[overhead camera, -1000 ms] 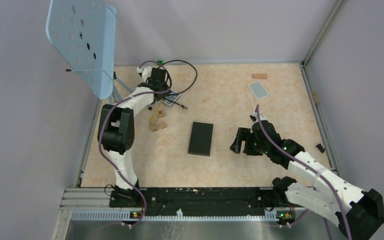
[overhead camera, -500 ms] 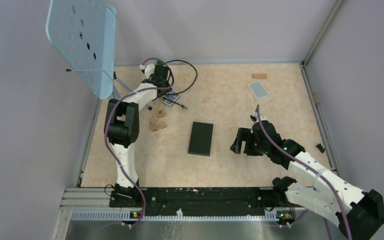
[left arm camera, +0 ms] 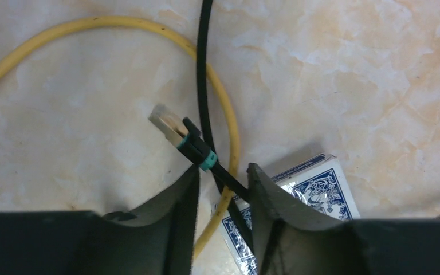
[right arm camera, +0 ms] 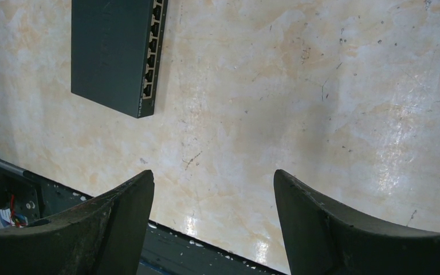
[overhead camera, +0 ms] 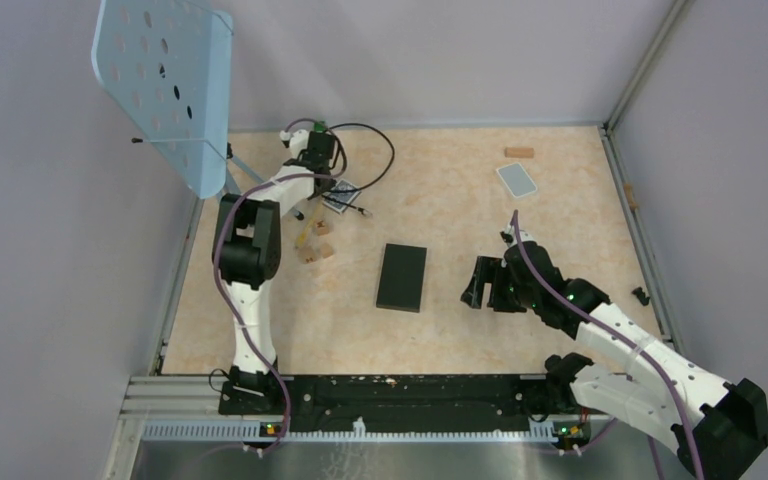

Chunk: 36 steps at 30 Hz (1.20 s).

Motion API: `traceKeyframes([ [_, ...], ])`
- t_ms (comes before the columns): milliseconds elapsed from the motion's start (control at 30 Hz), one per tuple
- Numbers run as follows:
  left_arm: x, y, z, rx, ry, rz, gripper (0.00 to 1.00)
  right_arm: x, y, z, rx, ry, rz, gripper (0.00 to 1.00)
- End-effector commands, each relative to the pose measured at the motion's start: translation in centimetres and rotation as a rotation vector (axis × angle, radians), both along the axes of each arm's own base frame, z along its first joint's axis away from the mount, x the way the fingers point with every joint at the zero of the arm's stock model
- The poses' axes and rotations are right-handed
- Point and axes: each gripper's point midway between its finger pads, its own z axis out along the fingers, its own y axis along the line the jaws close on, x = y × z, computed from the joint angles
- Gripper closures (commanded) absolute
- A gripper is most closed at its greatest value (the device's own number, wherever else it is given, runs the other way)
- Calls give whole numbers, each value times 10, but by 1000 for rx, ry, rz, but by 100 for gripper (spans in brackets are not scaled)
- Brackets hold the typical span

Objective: Insert the plug into the switch port

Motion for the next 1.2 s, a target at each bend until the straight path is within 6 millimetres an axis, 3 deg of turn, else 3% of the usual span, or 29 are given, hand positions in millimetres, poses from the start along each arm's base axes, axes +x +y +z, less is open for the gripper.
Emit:
traceKeyframes([
  [0,17,3,12,35,-32,-29,69,6,2,7,12,-26,-7,25],
  [100,16,9,18,64,-30,-15,88,6,4,7,21,-25,-3,25],
  [300,15,17,48,103,-74,-9,89,7,5,9,33,-29,-9,25],
  [433,16,13,77,94,-128,-40,97,6,5,9,33,-28,-9,25],
  [567,14,5,109,62,-187,-97,100,6,4,10,37,-32,-12,25],
  [700,8,-16,140,24,-257,-211,100,6,2,15,30,-47,-14,25],
  [833,-6,-52,183,-11,-354,-383,100,12,3,39,34,-134,28,25],
  [967,-37,-112,224,-59,-430,-617,100,21,17,94,130,-334,120,24],
  [1067,-82,-174,246,-126,-459,-850,100,21,26,146,219,-539,194,23],
  [1167,-132,-214,252,-222,-455,-994,100,14,33,193,314,-748,270,21],
])
